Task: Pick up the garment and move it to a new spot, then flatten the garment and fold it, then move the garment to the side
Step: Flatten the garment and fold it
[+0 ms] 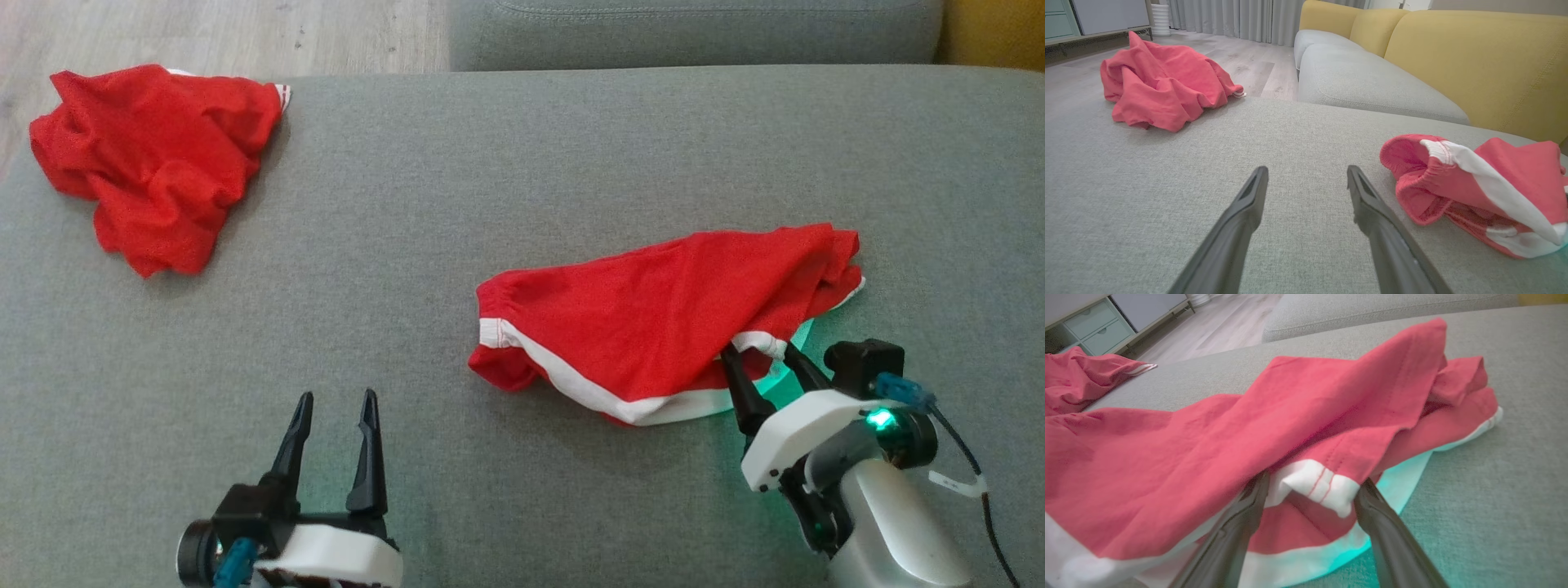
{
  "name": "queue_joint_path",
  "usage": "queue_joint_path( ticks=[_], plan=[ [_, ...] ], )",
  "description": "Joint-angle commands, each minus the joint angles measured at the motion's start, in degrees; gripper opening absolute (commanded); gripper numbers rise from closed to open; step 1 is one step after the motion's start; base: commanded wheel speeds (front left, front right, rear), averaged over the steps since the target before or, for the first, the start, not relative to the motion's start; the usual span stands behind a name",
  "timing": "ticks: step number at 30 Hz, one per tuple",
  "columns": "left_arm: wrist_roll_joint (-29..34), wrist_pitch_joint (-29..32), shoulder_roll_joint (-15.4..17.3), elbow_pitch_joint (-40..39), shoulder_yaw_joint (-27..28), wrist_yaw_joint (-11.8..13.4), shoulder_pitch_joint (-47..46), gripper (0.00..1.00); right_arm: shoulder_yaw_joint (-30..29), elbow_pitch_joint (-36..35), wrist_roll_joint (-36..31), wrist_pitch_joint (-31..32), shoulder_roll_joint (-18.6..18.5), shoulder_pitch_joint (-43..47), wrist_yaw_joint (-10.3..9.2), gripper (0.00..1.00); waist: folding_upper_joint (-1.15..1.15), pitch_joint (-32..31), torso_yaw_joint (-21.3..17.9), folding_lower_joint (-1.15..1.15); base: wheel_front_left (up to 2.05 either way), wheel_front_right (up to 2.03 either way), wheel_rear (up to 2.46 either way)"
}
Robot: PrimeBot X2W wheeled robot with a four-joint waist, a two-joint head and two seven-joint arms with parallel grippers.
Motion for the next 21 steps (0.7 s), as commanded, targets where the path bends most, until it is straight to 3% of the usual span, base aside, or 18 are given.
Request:
queue_joint_path(
  ticks=[1,4,5,6,8,9,15,21],
  plan=[
    [-0.3,-0.3,0.9,-1.6,1.6,0.2,-2.7,1.00,1.5,-2.2,0.0,-0.8,-0.1,-2.1,-0.04,1.00,0.00,0.0,-0.1,0.00,0.00,0.00,0.00],
    [-0.4,-0.3,1.0,-1.7,1.5,0.3,-2.7,1.00,1.9,-2.7,0.1,-0.5,0.1,-2.3,-0.04,1.00,0.00,0.1,-0.2,0.00,0.00,0.00,0.00],
    [-0.5,-0.3,1.1,-1.7,1.5,0.4,-2.7,1.00,2.0,-2.6,0.0,-0.4,0.1,-2.5,-0.04,0.86,0.00,0.1,-0.2,0.00,0.00,0.00,0.00],
    [-0.5,-0.3,1.1,-1.7,1.5,0.4,-2.8,1.00,2.1,-2.4,0.0,-0.3,0.1,-2.7,-0.04,0.45,0.00,0.2,-0.2,0.00,0.00,0.00,0.00],
    [-0.5,-0.2,1.1,-1.6,1.4,0.3,-2.9,1.00,2.1,-2.0,-0.3,-0.4,0.0,-3.3,-0.04,0.22,0.00,0.2,-0.2,0.00,0.00,0.00,0.00],
    [-0.6,-0.2,1.1,-1.6,1.4,0.4,-3.0,1.00,1.9,-1.8,-0.3,-0.5,0.0,-3.5,-0.04,0.17,0.00,0.2,-0.2,0.00,0.00,0.00,0.00],
    [-0.7,-0.2,1.1,-1.5,1.2,0.6,-3.0,1.00,1.1,-1.1,-1.1,-1.4,0.1,-4.5,-0.04,0.00,0.00,0.1,-0.1,0.00,0.00,0.00,0.00],
    [-0.8,-0.2,1.3,-1.6,1.1,0.7,-2.7,1.00,0.4,-1.6,-1.5,-2.6,-0.1,-4.3,-0.04,0.00,0.00,-0.3,-0.5,0.00,0.00,0.00,0.00]
  ],
)
